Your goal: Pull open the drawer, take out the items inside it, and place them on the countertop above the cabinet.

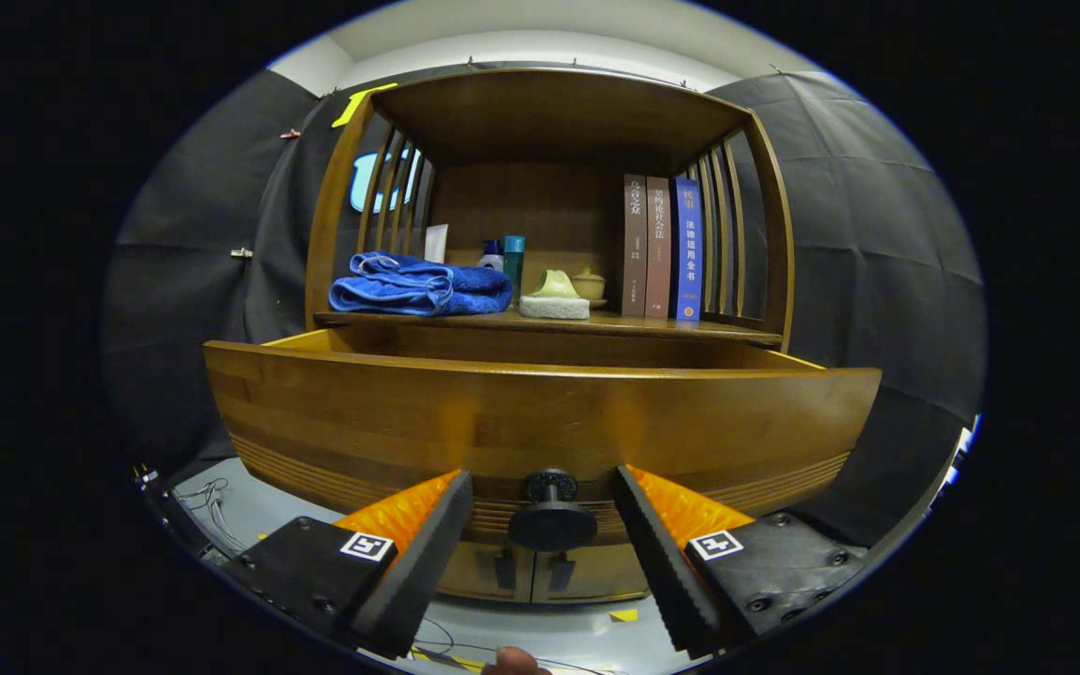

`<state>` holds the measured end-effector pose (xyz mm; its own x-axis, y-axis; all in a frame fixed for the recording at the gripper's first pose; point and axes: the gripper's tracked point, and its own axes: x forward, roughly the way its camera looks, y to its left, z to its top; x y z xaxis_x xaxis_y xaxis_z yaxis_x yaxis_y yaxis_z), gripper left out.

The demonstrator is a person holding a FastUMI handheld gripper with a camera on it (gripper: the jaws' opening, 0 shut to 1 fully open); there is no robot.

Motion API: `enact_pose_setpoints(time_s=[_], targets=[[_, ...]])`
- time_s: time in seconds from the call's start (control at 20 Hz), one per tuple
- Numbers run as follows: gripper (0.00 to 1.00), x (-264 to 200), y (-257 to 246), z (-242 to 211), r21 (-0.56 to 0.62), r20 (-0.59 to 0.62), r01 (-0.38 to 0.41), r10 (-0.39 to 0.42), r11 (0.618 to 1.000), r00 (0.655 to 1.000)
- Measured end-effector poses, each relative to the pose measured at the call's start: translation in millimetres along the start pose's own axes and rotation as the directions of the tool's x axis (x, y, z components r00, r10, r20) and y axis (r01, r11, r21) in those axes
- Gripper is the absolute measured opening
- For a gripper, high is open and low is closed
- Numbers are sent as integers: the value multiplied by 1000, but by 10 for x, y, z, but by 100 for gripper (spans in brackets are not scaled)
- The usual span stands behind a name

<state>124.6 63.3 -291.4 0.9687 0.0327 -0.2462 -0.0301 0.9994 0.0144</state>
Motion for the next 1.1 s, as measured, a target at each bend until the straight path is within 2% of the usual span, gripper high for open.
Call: enact_pose_setpoints(time_s=[0.45, 0.7, 1.1], targets=[[99, 557, 33, 41, 72, -27, 6, -4, 997, 1000], [99, 862, 34, 34, 151, -28, -6, 10, 989, 1000], [99, 1229, 26, 68, 120, -38, -5, 9, 993, 999]])
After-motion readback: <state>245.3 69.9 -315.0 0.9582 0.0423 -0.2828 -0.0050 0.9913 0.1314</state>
